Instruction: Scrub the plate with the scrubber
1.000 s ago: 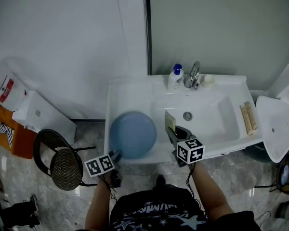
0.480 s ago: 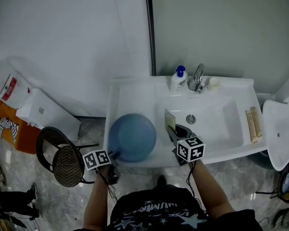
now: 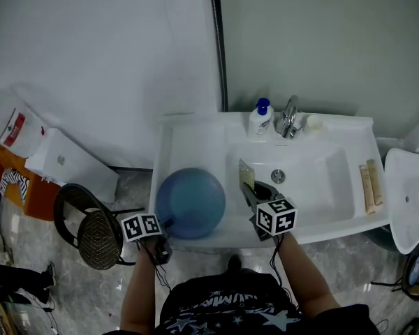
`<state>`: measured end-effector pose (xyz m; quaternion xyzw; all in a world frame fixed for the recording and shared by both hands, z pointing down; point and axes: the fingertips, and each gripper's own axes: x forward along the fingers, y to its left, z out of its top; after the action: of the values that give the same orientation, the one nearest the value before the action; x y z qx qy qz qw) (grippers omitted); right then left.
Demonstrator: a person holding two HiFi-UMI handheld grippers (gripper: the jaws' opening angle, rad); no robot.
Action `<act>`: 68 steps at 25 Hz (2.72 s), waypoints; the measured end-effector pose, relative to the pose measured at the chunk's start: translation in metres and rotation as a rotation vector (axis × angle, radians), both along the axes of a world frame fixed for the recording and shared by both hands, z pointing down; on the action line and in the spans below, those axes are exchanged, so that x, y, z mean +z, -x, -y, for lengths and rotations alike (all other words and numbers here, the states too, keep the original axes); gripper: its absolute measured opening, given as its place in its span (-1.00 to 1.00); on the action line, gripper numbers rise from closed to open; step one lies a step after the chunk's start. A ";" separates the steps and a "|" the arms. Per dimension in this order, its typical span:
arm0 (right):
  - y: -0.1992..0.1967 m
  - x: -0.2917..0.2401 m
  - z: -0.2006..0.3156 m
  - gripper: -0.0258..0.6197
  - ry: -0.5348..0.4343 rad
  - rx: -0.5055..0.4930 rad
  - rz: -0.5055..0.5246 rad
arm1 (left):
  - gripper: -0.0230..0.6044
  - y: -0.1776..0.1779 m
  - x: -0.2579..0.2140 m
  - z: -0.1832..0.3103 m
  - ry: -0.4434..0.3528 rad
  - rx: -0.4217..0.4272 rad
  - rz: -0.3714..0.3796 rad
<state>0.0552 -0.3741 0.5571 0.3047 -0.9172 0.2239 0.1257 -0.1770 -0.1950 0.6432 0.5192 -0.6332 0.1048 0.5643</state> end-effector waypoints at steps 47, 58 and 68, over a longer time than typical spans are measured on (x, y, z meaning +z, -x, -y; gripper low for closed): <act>0.124 0.003 -0.056 -0.70 -0.241 -0.361 -0.743 | -0.79 0.004 -0.052 0.022 -0.250 -0.023 -0.098; 0.163 0.009 -0.066 -0.70 -0.354 -0.427 -0.889 | -0.79 0.008 -0.068 0.035 -0.281 0.063 -0.072; 0.187 0.011 -0.101 -0.70 -0.447 -0.643 -0.900 | -0.79 0.013 -0.064 0.041 -0.264 0.079 -0.076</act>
<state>-0.1318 -0.2728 0.5682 0.0959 -0.8449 -0.1752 0.4963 -0.1896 -0.2362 0.5790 0.6171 -0.5988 0.0226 0.5101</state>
